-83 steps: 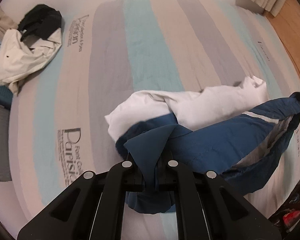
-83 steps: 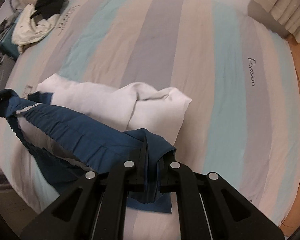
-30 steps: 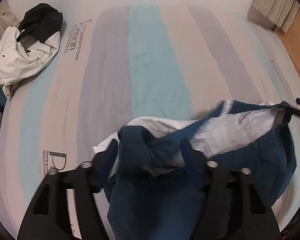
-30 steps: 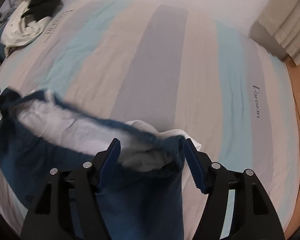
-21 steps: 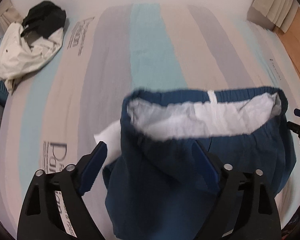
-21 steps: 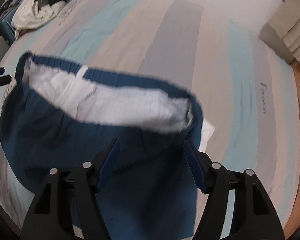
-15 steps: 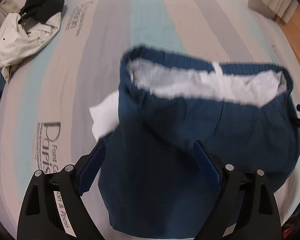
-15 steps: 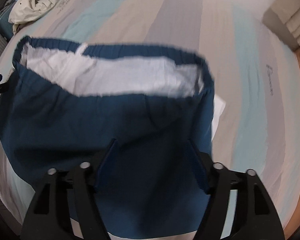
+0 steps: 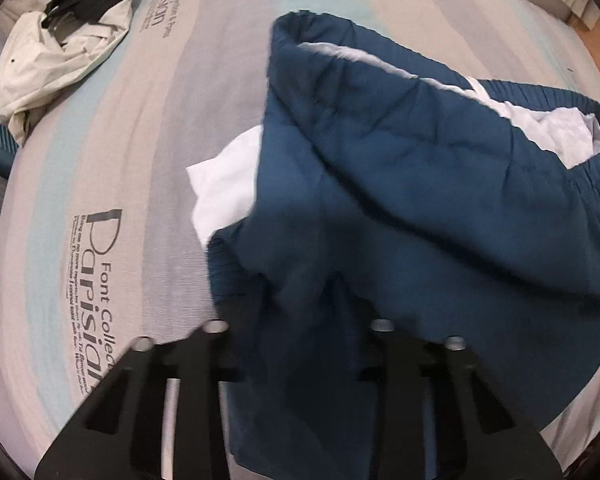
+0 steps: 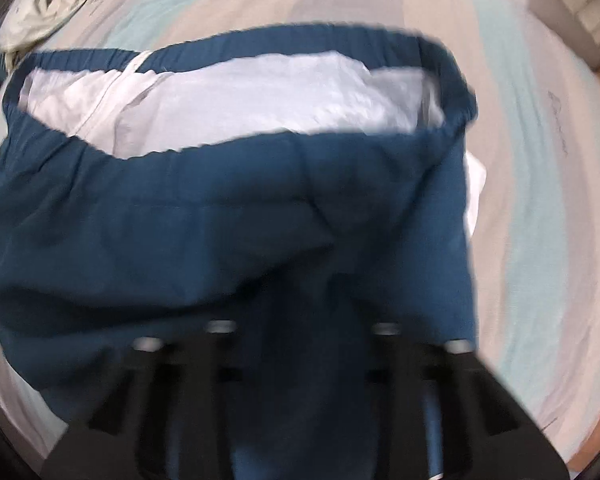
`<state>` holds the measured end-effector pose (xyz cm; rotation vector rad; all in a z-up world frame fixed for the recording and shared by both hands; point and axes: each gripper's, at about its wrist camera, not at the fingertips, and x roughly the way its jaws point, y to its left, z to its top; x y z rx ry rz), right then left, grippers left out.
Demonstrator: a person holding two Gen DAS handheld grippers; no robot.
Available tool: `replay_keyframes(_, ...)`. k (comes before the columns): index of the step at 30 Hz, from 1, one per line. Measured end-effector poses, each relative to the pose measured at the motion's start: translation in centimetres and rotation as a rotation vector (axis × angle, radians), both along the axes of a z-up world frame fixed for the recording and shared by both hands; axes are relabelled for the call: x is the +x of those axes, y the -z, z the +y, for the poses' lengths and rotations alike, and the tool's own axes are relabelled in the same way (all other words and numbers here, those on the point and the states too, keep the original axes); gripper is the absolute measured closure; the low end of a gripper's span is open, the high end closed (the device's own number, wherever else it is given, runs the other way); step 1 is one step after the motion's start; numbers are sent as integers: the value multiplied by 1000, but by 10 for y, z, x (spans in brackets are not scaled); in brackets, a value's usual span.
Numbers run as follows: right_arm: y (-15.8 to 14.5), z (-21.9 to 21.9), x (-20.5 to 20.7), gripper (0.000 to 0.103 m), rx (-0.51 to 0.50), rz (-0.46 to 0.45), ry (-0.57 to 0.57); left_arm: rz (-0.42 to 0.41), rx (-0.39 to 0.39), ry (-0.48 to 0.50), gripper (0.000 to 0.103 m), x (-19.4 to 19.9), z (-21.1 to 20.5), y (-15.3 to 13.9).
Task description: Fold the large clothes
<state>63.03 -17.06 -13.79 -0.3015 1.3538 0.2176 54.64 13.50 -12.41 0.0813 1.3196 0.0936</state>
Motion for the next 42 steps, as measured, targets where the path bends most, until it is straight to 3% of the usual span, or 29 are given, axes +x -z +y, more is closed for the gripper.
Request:
replay_keyframes(1,-1,4,0,98,-6,-6,-6,-4,1,-4,86,0,3,0)
replay_keyframes(4,-13,8,1,102,11,-37,-2,-10,7,-20,91,-2,10,-1)
replay_keyframes(12,-26,9,20,102,13,-71,57,-16,45,-129,92,-12,39,-9)
replay_keyframes(19,-6,15,31,102,-43,-41,68,17,68,-165,92,-27,51,6)
replay_keyframes(23,-20,20,27,98,-39,-69,70,-5,45,-145,88,-28,52,-4)
replay_keyframes(24,-25,23,23,94,-33,-81,73,-10,27,-144,83,-28,50,-8)
replay_keyframes(26,-39,29,14,76,-2,-106,77,-38,-6,-138,43,-29,46,-19)
replay_keyframes(27,-46,34,8,63,27,-113,76,-56,-16,-137,38,-31,46,-24)
replay_keyframes(28,-51,38,4,59,44,-119,72,-65,-24,-131,34,-31,46,-27)
replay_keyframes(32,-66,73,-23,59,109,-140,-8,-65,-42,-100,22,-30,41,-32)
replay_keyframes(35,-60,99,-32,59,111,-130,-67,-36,-52,-86,20,-29,44,-22)
replay_keyframes(42,-26,107,-35,59,139,-57,-4,16,-103,-81,18,-26,44,6)
